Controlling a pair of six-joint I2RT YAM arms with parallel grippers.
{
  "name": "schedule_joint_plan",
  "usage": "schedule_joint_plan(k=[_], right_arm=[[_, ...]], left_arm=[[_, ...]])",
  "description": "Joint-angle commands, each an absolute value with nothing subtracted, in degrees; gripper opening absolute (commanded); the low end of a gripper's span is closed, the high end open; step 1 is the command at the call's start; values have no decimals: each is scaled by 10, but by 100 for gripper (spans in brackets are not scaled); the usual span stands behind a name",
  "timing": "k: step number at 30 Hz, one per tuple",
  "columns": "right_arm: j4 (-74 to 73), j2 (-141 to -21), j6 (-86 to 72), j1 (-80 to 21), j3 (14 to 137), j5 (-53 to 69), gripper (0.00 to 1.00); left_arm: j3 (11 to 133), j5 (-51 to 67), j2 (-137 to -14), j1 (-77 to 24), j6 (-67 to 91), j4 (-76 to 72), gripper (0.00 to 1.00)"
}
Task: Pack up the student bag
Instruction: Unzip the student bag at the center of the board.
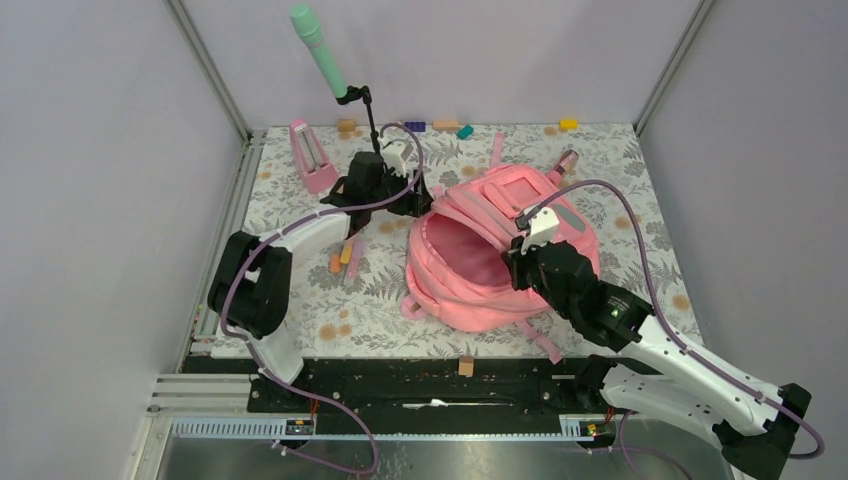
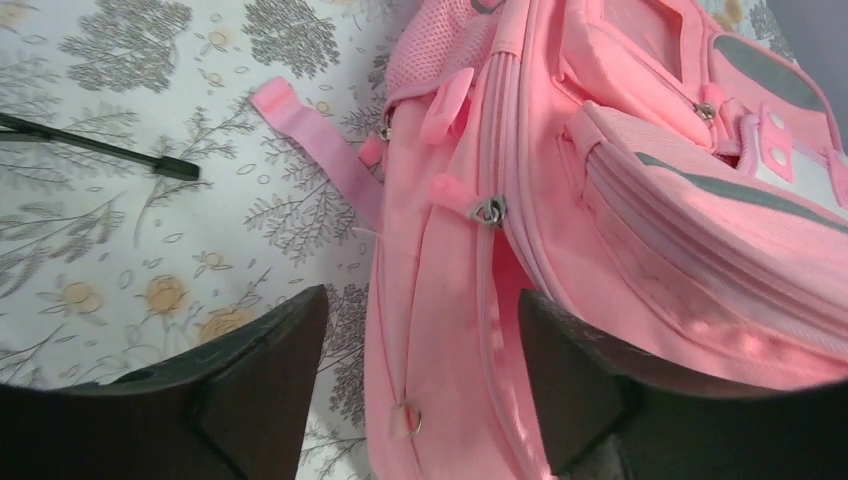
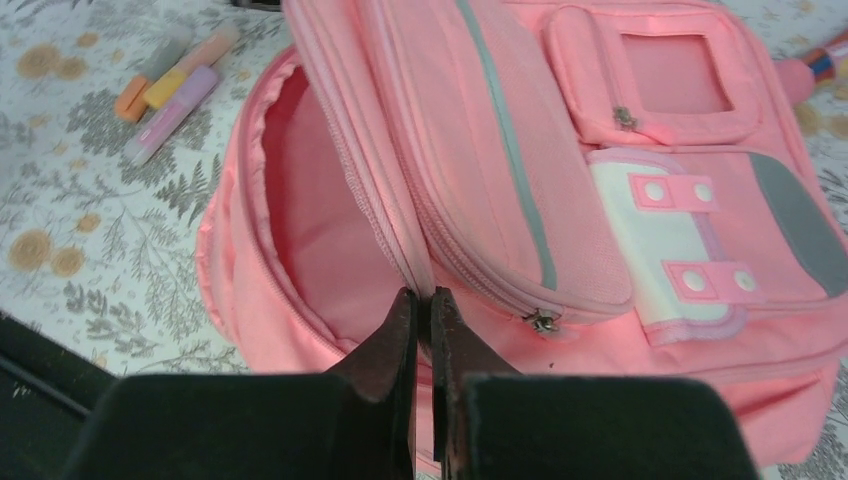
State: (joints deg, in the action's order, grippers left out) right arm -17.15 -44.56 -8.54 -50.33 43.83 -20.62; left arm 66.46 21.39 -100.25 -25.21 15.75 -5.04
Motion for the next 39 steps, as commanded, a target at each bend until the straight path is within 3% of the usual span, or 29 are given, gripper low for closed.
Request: schedule_joint_plan(k=[1,5,12,19,29,39], right_arm=[[-171,-445,-126,-504,484,-330,0],[-203,-473,-135,-502,524,-393,0],[-211,-511,-150,-486,577,-373,0],[-167,-487,-152,-486,544,-257,0],[-189,-450,-147,-486,520,-181,0],[-204,-445,-145,-486,517,-156,0]], left_arm=[[645,190,-907,-250,159,-79,76],[604,156,-831,-250,177,-63,88],[537,144,-703,-250,209,-26,94],[531,357,-665,-269,122,-67,95],[549,205,-694,-408,-206,-81,99],[622,78,-810,-496,-394,-39,99]])
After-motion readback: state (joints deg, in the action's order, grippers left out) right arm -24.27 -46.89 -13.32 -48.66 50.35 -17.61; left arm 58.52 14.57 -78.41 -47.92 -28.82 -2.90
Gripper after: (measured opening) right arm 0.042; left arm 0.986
